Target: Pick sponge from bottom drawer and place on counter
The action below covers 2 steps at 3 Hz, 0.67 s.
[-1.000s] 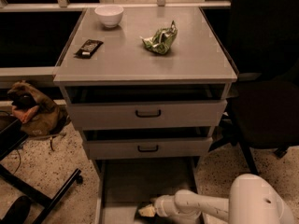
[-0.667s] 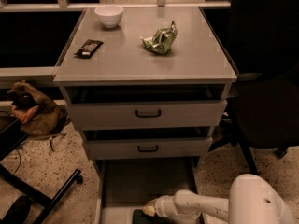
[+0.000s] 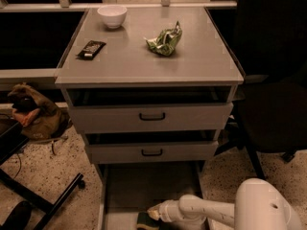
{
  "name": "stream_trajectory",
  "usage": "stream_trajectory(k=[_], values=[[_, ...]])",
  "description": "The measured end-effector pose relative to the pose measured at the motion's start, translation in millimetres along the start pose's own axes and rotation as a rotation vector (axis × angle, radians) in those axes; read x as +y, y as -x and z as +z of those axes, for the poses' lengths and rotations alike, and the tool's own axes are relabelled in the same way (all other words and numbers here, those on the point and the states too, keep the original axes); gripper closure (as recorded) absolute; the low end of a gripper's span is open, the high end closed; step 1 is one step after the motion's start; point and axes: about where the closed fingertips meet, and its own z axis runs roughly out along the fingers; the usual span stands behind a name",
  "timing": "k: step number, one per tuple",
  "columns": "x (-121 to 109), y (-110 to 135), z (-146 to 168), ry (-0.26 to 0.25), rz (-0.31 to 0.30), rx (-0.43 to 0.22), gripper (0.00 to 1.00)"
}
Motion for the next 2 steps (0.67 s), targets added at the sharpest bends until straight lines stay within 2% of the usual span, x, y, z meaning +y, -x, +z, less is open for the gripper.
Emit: stream_trajectory(k=[2], values=[[0.0,0.0,0.0,0.0,0.0,0.0,0.38]])
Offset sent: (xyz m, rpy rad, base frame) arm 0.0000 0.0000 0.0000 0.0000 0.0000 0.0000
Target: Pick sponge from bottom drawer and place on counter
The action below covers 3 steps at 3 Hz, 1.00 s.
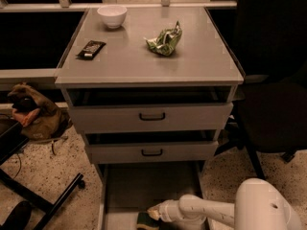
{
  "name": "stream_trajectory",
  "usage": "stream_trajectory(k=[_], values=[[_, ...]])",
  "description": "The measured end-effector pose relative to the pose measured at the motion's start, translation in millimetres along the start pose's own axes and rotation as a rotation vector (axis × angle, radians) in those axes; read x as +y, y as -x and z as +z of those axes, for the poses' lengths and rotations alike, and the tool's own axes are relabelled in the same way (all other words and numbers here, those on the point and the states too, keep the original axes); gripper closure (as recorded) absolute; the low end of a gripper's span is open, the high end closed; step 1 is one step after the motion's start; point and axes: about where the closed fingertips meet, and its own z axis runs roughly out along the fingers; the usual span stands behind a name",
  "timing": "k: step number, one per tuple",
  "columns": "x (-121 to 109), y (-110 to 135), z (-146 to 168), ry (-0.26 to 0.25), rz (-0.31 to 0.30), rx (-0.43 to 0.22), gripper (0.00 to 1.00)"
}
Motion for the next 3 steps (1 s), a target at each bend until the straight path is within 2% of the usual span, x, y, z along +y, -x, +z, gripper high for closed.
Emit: stream_trajectory(k=[1,2,3], values=[[5.5,-6.0,7.4,-0.012,-0.01,0.008,0.15],[11.8,-4.4,7.2,-0.043,-0.038,-0.008,0.0],[33.8,-6.0,8.8,-0.099,-0.109,-0.038,0.0]])
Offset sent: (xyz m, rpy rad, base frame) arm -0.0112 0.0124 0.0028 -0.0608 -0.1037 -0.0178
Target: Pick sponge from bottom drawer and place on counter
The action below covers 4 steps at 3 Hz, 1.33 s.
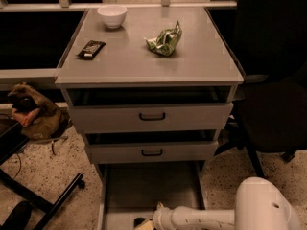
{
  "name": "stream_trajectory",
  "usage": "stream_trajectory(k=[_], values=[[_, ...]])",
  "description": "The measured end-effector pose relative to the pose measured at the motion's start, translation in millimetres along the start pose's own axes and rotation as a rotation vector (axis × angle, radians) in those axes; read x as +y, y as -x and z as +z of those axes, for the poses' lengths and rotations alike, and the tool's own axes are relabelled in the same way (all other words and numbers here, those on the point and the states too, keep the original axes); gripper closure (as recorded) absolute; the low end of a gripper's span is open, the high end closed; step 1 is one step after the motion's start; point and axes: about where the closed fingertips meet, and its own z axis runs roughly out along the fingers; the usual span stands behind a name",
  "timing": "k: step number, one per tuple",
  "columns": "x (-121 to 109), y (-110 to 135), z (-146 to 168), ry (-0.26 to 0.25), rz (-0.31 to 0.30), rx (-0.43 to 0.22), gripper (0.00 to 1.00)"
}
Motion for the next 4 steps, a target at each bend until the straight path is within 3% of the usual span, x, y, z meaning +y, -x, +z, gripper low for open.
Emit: stream_trajectory(k=[4], values=[[13.7,-2.5,7.0,-0.071,-0.035,0.027,0.0]])
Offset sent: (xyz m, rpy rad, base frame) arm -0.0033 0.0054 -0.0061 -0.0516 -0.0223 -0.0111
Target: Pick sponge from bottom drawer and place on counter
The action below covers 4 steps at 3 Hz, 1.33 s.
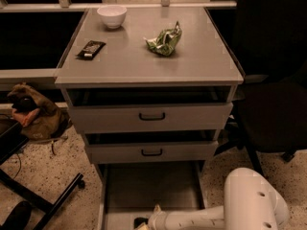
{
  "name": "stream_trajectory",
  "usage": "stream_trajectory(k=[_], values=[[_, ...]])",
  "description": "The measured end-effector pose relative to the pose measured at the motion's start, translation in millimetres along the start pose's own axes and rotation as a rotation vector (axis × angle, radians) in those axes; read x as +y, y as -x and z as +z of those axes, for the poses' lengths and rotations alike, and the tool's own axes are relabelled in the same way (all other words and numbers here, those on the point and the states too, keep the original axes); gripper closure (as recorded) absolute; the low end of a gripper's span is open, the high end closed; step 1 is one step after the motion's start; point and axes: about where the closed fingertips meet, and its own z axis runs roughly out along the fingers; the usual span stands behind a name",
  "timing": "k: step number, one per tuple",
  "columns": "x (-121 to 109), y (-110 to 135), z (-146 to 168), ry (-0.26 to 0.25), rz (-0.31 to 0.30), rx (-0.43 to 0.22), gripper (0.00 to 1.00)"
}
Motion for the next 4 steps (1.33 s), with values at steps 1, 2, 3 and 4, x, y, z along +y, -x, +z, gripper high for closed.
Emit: stream_trajectory(k=[1,2,3,4], values=[[3.2,0.7,2.3,-0.029,-0.008,0.005,0.0],[5.4,-1.8,5.5,-0.053,-0.015,0.018,0.0],[7.1,-6.7,9.4,-0.066,-0.02,0.035,0.0],[8.2,-13.1,14.0,-0.074,-0.024,0.055,0.0]])
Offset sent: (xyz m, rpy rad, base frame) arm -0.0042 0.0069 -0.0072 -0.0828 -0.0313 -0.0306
